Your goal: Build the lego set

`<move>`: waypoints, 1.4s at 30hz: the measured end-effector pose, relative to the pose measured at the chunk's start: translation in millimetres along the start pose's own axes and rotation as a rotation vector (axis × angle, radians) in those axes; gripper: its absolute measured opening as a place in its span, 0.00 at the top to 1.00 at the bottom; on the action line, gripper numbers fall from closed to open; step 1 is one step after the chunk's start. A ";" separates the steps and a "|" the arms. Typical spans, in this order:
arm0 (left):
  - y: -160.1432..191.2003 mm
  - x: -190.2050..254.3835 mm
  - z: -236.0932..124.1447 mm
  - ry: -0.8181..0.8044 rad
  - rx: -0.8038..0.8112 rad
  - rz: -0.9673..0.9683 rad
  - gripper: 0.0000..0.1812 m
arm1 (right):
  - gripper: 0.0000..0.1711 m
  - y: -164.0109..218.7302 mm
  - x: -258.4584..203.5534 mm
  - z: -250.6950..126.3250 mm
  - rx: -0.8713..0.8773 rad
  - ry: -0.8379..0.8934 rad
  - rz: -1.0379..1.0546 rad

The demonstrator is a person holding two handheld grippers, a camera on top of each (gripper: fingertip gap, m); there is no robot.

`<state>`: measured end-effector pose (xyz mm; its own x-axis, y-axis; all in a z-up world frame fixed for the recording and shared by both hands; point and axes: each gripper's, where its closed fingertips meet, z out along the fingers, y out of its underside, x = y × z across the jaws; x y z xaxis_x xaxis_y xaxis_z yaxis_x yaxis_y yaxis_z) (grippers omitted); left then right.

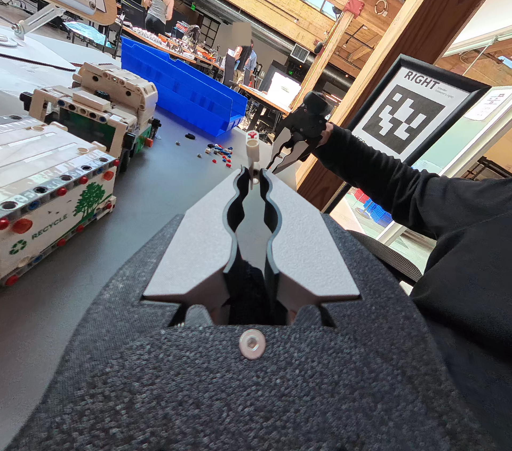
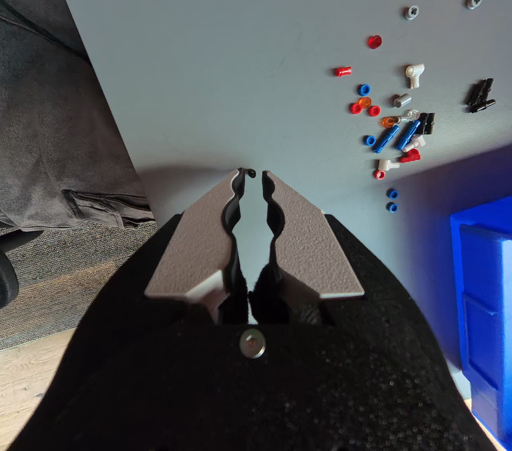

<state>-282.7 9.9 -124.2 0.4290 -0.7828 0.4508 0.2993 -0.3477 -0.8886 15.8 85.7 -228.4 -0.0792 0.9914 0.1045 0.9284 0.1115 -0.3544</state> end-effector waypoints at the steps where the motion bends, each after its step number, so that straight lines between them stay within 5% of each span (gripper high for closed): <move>1: 0.1 0.3 0.1 0.001 -0.001 0.001 0.97 | 0.94 0.8 0.2 0.9 -0.003 -0.003 0.001; 15: 1.1 4.7 0.8 0.025 -0.005 0.008 0.97 | 0.98 -14.2 -1.8 -0.6 0.037 -0.041 0.059; 22: -1.2 47.6 10.9 0.258 0.106 -0.086 0.97 | 0.98 -207.6 -56.0 -61.2 0.861 -0.161 0.118; 27: -3.3 53.0 8.5 0.298 0.131 -0.109 0.97 | 0.99 -287.4 -69.1 -43.9 1.166 -0.301 0.226; 42: 6.8 52.3 17.3 0.243 0.064 -0.039 0.98 | 0.99 -299.6 -73.0 -28.0 1.154 -0.397 0.203</move>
<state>-243.5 -24.5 -105.2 0.2007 -0.8731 0.4444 0.3680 -0.3532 -0.8601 -246.4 -22.1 -103.9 -0.2629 0.9275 -0.2659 0.0899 -0.2508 -0.9638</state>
